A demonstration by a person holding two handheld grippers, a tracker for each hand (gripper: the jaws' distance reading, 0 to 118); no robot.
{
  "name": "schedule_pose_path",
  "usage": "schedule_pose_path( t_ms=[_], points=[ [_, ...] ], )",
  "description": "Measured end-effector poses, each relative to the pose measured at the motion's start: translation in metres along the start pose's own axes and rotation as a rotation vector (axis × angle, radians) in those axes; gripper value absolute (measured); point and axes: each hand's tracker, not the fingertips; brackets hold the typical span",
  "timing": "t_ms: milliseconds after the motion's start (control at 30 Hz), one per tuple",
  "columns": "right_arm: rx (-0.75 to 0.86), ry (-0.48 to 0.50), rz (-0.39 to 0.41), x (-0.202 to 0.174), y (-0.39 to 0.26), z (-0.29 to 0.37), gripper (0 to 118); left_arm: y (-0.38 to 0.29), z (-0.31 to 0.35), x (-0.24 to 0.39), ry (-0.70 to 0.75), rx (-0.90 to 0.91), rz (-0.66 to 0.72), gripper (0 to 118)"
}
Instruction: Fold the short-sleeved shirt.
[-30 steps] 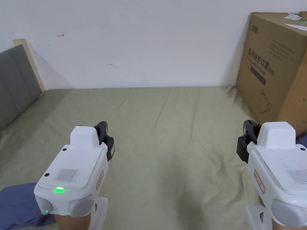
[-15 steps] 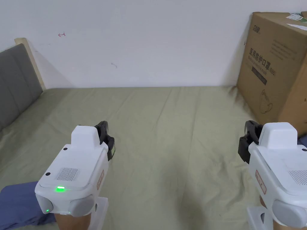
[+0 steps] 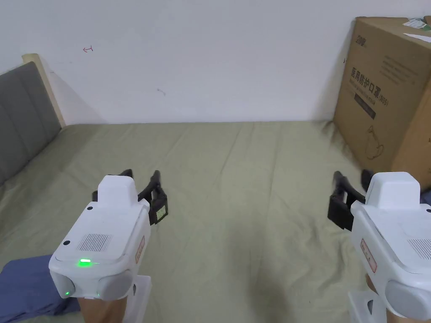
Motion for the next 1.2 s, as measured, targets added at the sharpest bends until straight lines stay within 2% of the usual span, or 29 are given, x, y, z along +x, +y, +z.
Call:
schedule_pose_path(
  t_ms=[33,67,100,133,267,600,1200],
  points=[
    [-0.003,-0.001,-0.001,0.0004,-0.0001,-0.0003,87,-0.0001,-0.0007,-0.0003,0.004,-0.001,0.005,83],
    [-0.002,0.000,-0.004,0.0004,-0.0004,-0.0004,100,-0.0004,-0.0008,-0.0007,0.013,0.003,0.010,99],
    [0.005,-0.001,-0.007,0.0002,-0.0010,0.0003,105,-0.0002,-0.0011,-0.0011,0.017,0.003,0.013,111],
    [0.012,-0.004,-0.008,-0.0001,-0.0015,0.0009,108,-0.0001,-0.0011,-0.0018,0.015,0.003,0.017,118],
    [0.008,-0.021,-0.011,0.0000,-0.0018,0.0007,118,0.0010,0.0012,-0.0013,0.007,0.016,0.020,118],
    [0.026,-0.052,-0.011,0.0025,-0.0015,0.0027,118,0.0024,0.0042,-0.0008,0.019,0.030,0.002,118],
    [0.022,-0.048,-0.004,0.0008,0.0003,0.0034,118,0.0026,0.0050,-0.0013,0.018,0.033,0.001,118]
  ],
)
